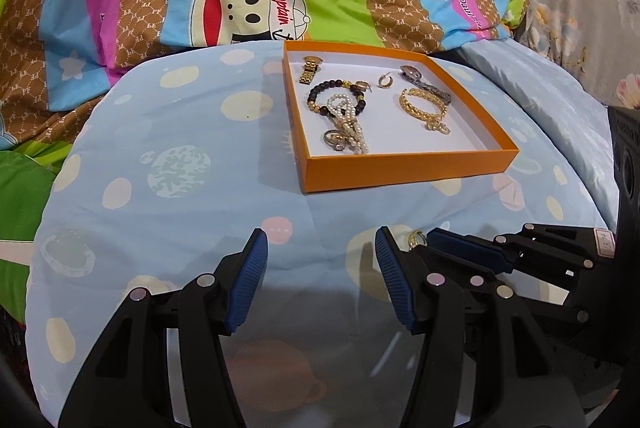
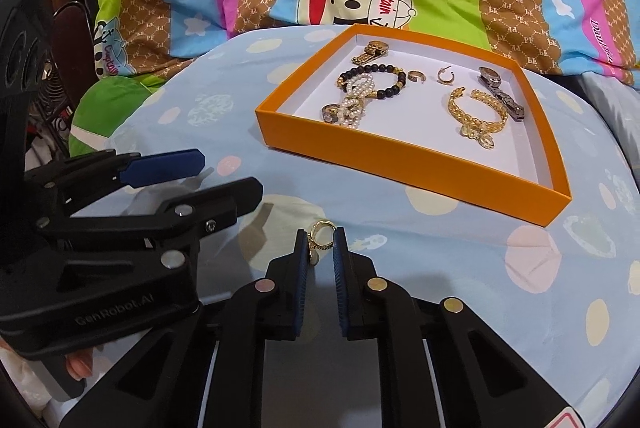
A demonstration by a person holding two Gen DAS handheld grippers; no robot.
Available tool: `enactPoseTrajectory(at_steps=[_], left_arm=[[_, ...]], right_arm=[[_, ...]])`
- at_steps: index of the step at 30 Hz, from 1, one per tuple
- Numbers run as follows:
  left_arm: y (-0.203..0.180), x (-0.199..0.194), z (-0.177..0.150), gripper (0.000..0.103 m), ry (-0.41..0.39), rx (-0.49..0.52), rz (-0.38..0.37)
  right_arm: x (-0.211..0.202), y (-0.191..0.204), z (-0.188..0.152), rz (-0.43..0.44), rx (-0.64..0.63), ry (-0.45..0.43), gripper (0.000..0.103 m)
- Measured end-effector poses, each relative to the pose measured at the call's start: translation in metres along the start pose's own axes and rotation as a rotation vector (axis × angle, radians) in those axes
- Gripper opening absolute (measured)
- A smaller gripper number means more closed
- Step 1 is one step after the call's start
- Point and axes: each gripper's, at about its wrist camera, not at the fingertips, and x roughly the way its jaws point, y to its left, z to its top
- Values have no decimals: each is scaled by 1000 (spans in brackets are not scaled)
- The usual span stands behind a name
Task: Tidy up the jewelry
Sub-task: 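Carry the gold ring over the box with the right tool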
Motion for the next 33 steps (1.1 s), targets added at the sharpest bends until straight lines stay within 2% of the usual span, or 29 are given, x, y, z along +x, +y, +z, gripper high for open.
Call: enactPoseTrajectory(at_steps=[12, 13, 15, 17, 21, 29, 33], left_arm=[[-18, -1, 20, 52, -50, 34, 14], [-21, -1, 23, 47, -55, 42, 21], [-27, 1, 30, 30, -50, 67, 26], [-33, 5, 38, 0, -35, 86, 33], [-48, 3, 51, 0, -65, 132, 76], [-57, -1, 83, 0, -93, 93, 58], [-62, 9, 99, 0, -76, 55, 26]], right_arm=[[-18, -27, 5, -51, 46, -62, 11], [-22, -33, 6, -59, 59, -73, 11], [-29, -44, 10, -70, 81, -91, 11], [-35, -54, 16, -70, 106, -107, 11], [-48, -73, 27, -85, 138, -139, 11], [-53, -77, 55, -129, 94, -175, 11], [-49, -84, 67, -129, 110, -182, 11]])
